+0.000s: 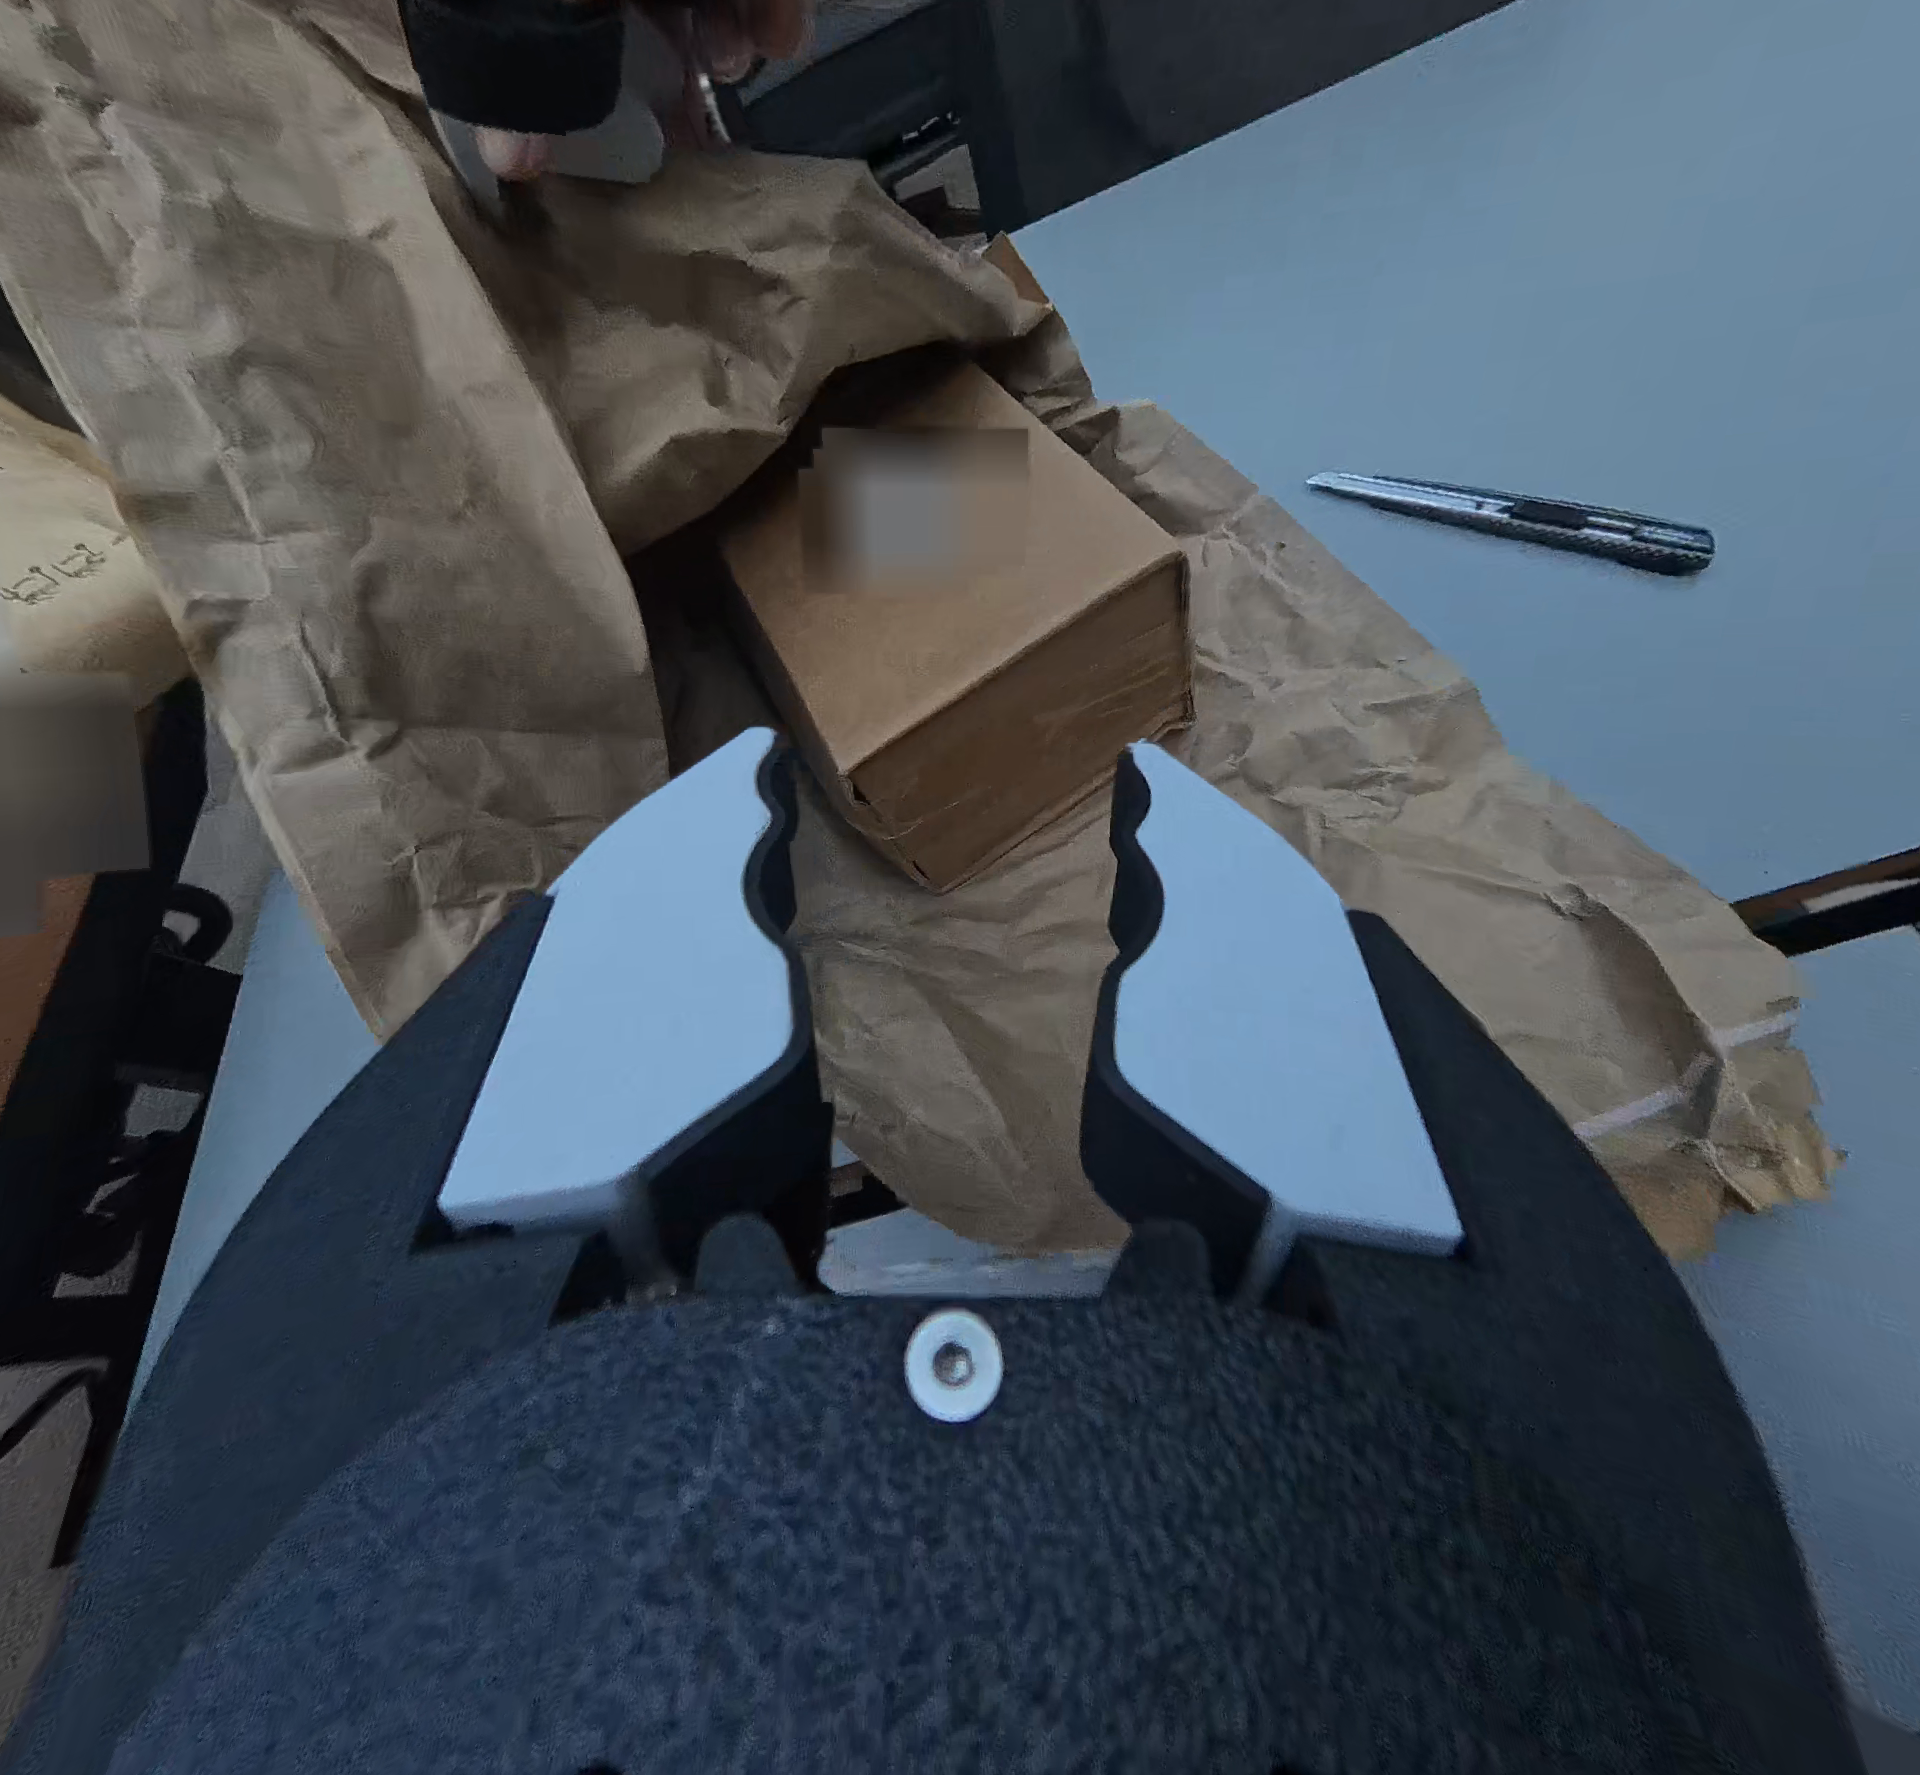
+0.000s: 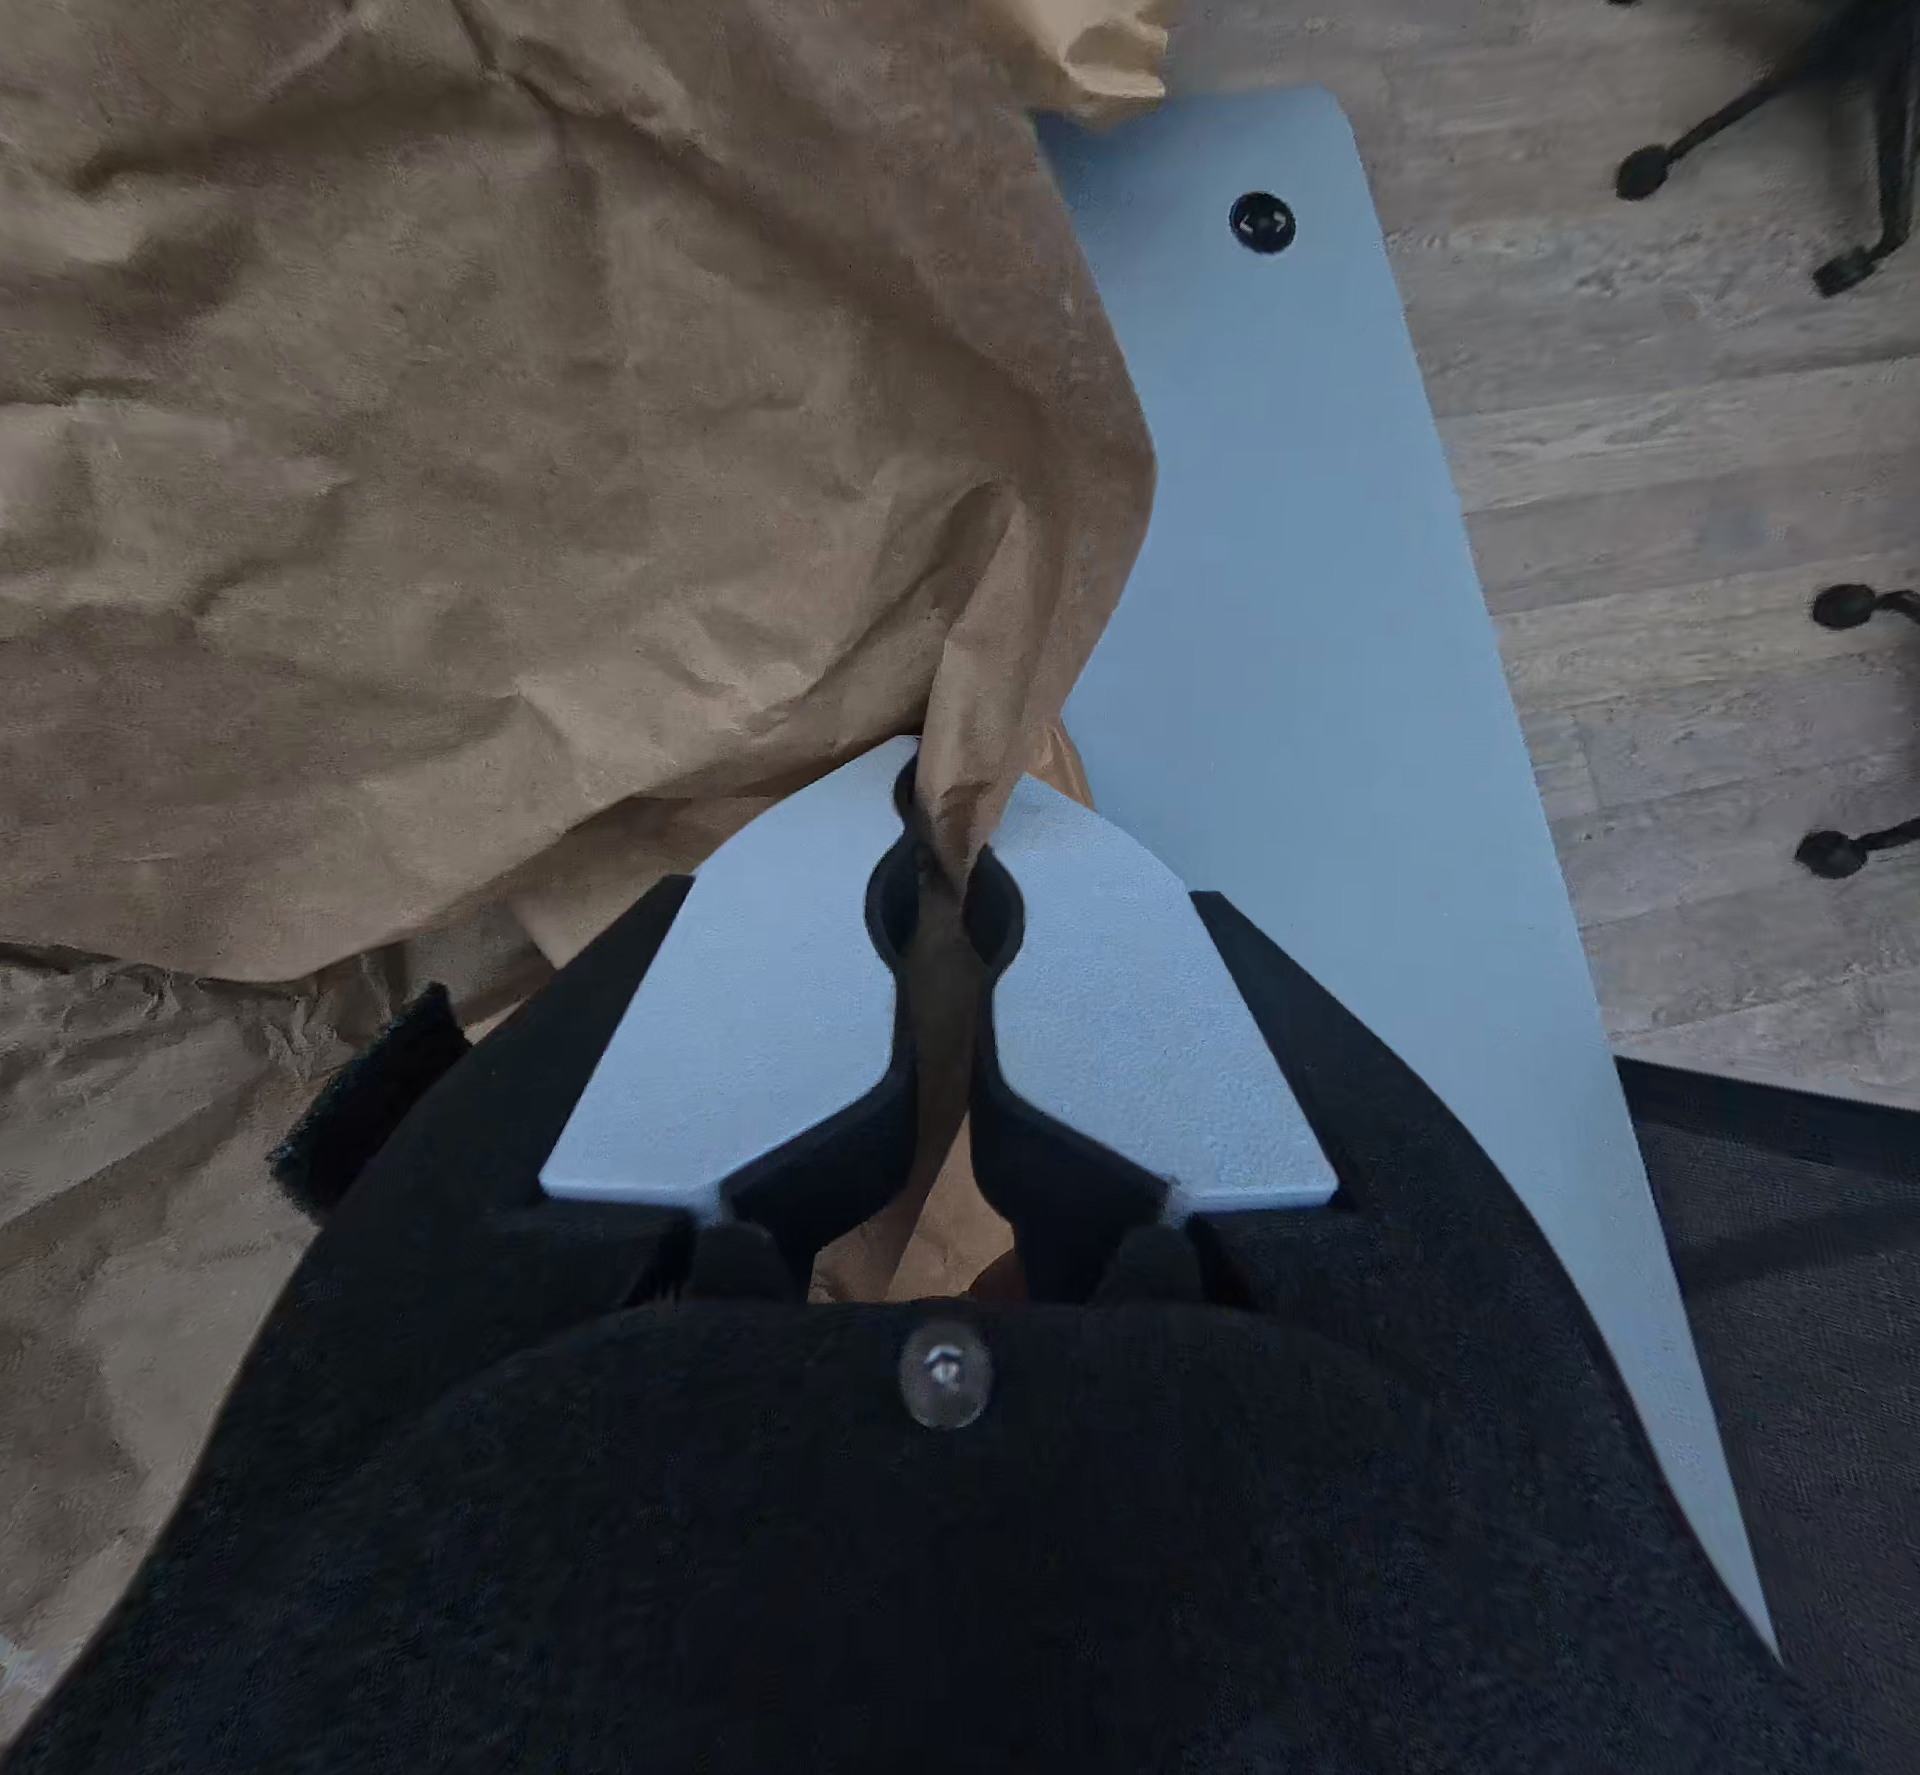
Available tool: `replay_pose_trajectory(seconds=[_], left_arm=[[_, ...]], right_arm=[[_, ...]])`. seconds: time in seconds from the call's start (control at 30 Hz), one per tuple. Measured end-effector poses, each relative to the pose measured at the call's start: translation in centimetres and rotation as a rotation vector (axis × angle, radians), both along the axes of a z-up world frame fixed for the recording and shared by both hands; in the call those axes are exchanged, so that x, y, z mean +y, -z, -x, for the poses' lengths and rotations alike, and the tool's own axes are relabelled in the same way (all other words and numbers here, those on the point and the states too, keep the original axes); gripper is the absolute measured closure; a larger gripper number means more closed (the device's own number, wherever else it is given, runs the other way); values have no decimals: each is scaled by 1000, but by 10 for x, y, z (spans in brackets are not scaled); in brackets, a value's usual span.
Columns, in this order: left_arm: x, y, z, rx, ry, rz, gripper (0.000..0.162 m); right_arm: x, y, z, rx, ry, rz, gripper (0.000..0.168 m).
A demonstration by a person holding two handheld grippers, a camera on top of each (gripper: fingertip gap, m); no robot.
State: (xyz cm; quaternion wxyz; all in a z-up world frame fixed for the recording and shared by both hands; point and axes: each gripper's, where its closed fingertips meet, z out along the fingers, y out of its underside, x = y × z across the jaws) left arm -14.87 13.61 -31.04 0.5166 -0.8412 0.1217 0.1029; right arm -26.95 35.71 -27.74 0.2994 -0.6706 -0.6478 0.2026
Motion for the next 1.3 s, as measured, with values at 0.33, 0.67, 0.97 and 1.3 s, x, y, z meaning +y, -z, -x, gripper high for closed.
replay_pose_trajectory(seconds=[0.33,0.67,0.97,1.3], left_arm=[[43,54,40,-13,-125,74,99],[98,76,113,10,48,133,90],[125,61,150,167,253,-16,100],[239,-13,122,269,563,-10,108]], right_arm=[[48,109,37,-207,170,130,167],[84,110,18,-260,278,283,167],[96,116,-42,-434,384,633,168],[95,114,-58,-301,432,684,166]])
